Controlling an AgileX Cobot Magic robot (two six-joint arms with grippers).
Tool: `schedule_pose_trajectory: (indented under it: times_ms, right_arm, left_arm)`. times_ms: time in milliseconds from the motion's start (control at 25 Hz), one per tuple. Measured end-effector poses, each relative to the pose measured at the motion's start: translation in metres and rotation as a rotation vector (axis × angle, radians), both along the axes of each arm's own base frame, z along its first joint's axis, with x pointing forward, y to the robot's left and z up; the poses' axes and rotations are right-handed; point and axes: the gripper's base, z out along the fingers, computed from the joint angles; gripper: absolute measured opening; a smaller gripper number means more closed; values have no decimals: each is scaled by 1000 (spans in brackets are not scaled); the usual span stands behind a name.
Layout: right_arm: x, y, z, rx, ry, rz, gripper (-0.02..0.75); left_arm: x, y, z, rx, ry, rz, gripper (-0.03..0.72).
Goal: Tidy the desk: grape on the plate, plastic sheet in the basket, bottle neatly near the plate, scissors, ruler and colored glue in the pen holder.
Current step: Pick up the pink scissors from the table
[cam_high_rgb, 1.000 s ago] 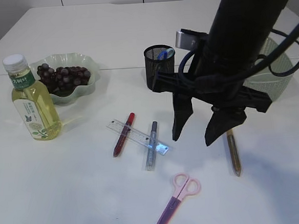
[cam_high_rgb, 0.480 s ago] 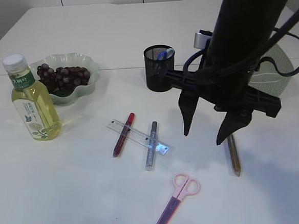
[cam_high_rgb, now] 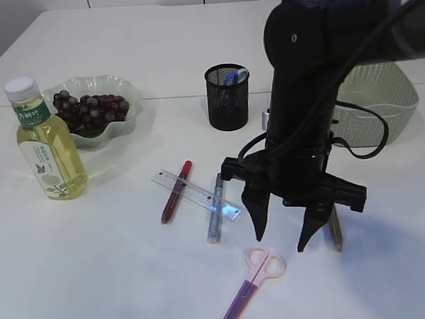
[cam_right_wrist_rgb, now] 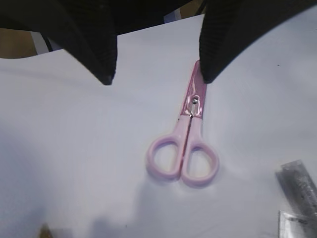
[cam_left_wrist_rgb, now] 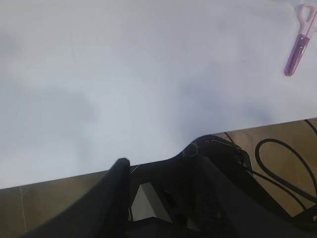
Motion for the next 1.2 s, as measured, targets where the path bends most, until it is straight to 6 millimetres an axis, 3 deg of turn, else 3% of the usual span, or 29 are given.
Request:
schedule_pose_trajectory:
  times_ms: [160,440,1040,1200]
  right_arm:
    - [2,0,-11,-23,18,5,426]
    - [5,-3,-12,-58,-12,25,425]
    - [7,10,-11,74,-21,-49,426]
    - [6,12,-13,90,8,-63,476]
  left_arm:
    - [0,0,0,0,0,0,317]
    - [0,0,0,2,0,0,317]
    - [1,5,-1,58,-11,8,317]
    - [1,5,-1,58,-11,8,317]
